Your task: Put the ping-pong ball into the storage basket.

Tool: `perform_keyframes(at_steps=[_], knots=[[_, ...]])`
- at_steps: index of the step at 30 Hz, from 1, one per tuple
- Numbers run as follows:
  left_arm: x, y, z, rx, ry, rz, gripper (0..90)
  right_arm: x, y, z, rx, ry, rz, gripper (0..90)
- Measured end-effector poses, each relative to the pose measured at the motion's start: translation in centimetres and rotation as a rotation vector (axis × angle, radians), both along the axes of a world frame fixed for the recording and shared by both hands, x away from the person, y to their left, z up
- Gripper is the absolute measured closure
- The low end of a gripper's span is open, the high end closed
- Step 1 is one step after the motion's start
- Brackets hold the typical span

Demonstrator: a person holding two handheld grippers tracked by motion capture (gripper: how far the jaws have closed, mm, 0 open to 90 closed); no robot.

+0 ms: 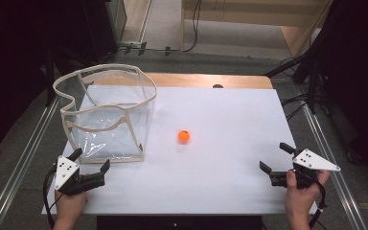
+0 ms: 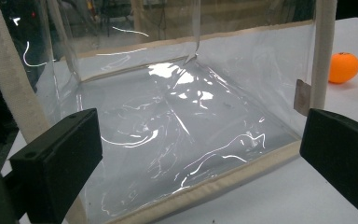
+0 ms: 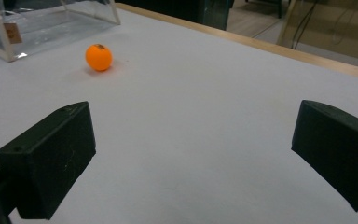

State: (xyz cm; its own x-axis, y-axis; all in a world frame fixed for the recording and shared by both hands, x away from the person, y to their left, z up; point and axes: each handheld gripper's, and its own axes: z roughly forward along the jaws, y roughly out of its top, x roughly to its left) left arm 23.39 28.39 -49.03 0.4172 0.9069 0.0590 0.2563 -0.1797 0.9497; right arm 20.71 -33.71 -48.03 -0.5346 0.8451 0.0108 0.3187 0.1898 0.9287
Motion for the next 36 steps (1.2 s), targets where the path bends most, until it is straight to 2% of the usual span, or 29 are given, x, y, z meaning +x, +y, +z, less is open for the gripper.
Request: perform_keyframes(at_steps=[6,7,15,21,36], knots=[[0.0,0.0,0.0,0.003,0.001,0.001,0.0,0.6,0.3,1.0,0.04,0.037,0.048,0.0],[0.0,0.0,0.0,0.003,-0.001,0.002,0.0,1.0,0.5,1.8,0.02,0.048,0.062,0.0],[0.0,0.0,0.0,0.004,-0.001,0.001,0.0,2.5,1.5,3.0,-0.024,0.061,0.1,0.0],[0.0,-0.1,0.0,0.005,-0.001,0.001,0.0,3.3,2.0,3.7,-0.007,0.065,0.135,0.0],[0.0,-0.1,0.0,0.004,0.0,0.0,0.0,5.2,3.8,5.9,-0.041,0.06,0.178,0.0]])
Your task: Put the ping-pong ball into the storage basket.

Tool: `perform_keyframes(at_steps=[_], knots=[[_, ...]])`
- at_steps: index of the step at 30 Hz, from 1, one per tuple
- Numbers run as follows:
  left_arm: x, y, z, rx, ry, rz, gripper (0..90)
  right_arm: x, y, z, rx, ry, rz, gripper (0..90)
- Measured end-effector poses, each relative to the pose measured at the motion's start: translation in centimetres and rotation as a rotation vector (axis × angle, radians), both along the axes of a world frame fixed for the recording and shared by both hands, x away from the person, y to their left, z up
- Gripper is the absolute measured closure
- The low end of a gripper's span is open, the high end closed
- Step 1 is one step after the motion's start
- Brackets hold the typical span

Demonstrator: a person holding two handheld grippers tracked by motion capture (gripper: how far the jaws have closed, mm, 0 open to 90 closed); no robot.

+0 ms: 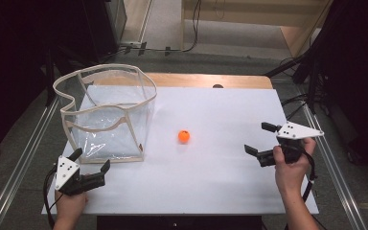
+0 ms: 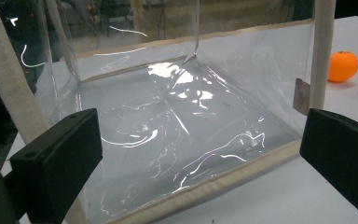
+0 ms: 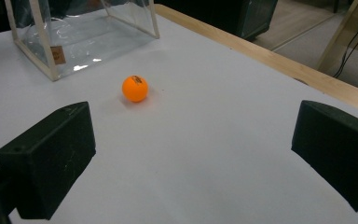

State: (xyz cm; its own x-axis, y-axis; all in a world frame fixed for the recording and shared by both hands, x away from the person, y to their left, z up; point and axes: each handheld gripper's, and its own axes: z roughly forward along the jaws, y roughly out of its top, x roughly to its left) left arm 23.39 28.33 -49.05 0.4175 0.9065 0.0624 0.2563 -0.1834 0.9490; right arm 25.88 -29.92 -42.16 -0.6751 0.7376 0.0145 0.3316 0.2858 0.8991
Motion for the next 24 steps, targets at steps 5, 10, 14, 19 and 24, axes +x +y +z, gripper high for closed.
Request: perform_keyframes(at_steps=[5,10,14,19,24], knots=[[0.0,0.0,0.0,0.001,0.001,0.0,0.0,0.6,0.4,0.4,-0.006,0.002,0.01,0.0],[0.0,0.0,0.0,0.005,0.002,0.0,0.0,1.1,0.9,0.6,-0.016,0.009,0.026,0.0],[0.0,0.0,0.0,0.005,0.002,0.0,0.0,1.5,1.3,0.7,-0.017,0.013,0.037,0.0],[0.0,0.0,0.0,0.005,0.002,0.0,0.0,2.0,1.8,1.2,-0.02,0.013,0.046,0.0],[0.0,0.0,0.0,0.007,0.0,-0.003,0.0,2.4,2.2,1.5,-0.026,0.014,0.058,0.0]])
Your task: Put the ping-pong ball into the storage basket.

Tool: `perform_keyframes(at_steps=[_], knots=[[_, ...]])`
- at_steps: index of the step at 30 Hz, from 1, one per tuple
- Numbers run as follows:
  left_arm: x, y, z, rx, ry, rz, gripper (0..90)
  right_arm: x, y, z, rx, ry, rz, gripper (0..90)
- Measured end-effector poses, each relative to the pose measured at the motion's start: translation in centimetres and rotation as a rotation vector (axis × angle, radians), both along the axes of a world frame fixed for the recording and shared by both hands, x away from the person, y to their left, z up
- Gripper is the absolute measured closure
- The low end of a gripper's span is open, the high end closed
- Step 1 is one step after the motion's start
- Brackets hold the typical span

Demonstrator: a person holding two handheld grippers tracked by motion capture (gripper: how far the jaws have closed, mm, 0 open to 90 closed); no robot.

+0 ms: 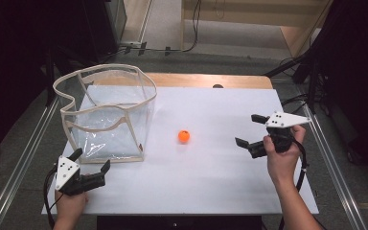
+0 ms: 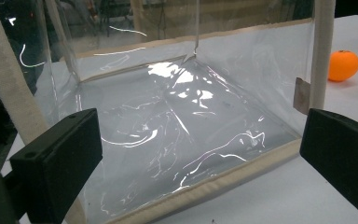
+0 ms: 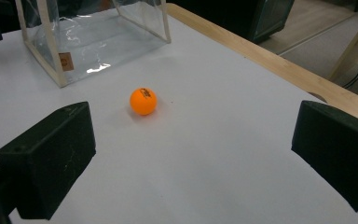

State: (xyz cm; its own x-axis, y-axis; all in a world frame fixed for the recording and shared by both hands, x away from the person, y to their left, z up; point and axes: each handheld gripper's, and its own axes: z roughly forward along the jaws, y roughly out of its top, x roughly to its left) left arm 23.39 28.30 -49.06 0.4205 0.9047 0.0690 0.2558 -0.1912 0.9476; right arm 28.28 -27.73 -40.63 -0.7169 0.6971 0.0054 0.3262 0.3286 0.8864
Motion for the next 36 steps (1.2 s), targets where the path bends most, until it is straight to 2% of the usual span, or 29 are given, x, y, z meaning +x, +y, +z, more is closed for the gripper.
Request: perform_keyframes(at_steps=[21,36], knots=[[0.0,0.0,0.0,-0.003,-0.001,-0.002,0.0,2.1,2.1,1.1,-0.035,0.016,0.05,0.0],[0.0,0.0,0.0,-0.001,-0.001,-0.003,0.0,3.8,3.7,1.5,-0.071,0.049,0.097,0.0]])
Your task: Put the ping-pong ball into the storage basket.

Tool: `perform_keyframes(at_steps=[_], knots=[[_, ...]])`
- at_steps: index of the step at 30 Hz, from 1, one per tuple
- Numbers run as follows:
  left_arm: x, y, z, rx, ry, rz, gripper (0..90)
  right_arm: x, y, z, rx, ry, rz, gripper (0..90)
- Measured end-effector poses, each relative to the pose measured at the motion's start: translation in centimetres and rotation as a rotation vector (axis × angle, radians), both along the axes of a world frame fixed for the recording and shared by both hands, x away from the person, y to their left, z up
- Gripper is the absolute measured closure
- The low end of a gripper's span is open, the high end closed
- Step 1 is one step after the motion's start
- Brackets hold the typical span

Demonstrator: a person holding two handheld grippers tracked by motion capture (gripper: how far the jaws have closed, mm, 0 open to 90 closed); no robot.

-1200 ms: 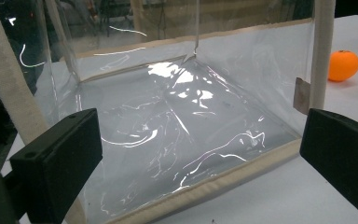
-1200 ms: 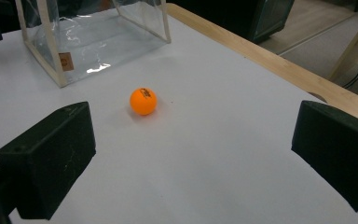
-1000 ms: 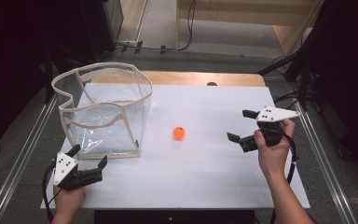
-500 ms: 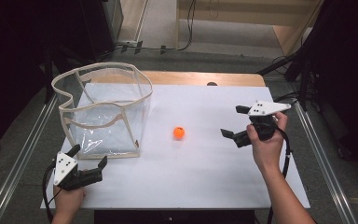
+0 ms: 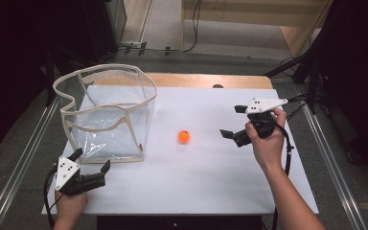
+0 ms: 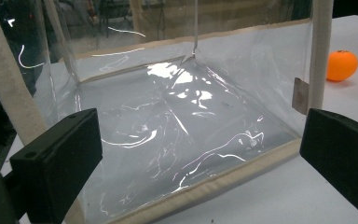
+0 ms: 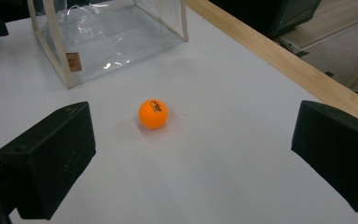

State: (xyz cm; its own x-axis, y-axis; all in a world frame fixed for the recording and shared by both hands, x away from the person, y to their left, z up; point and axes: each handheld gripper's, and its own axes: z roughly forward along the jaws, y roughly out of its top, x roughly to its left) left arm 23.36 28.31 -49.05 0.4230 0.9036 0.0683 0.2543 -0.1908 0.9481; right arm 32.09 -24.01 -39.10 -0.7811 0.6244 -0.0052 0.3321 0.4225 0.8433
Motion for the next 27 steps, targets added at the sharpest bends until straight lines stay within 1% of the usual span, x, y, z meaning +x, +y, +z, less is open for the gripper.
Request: perform_keyframes(at_steps=[8,12,23,27], knots=[[0.0,0.0,0.0,0.001,-0.001,0.0,0.0,0.9,1.1,0.1,-0.026,0.012,0.022,0.0],[0.0,0.0,0.0,0.002,-0.001,0.0,0.0,1.3,1.7,0.2,-0.029,0.007,0.028,0.0],[0.0,0.0,0.0,0.001,-0.001,-0.001,0.0,2.4,2.8,0.4,-0.053,0.019,0.04,0.0],[0.0,0.0,0.0,0.001,-0.001,-0.002,0.0,2.9,3.1,0.6,-0.052,0.021,0.046,0.0]])
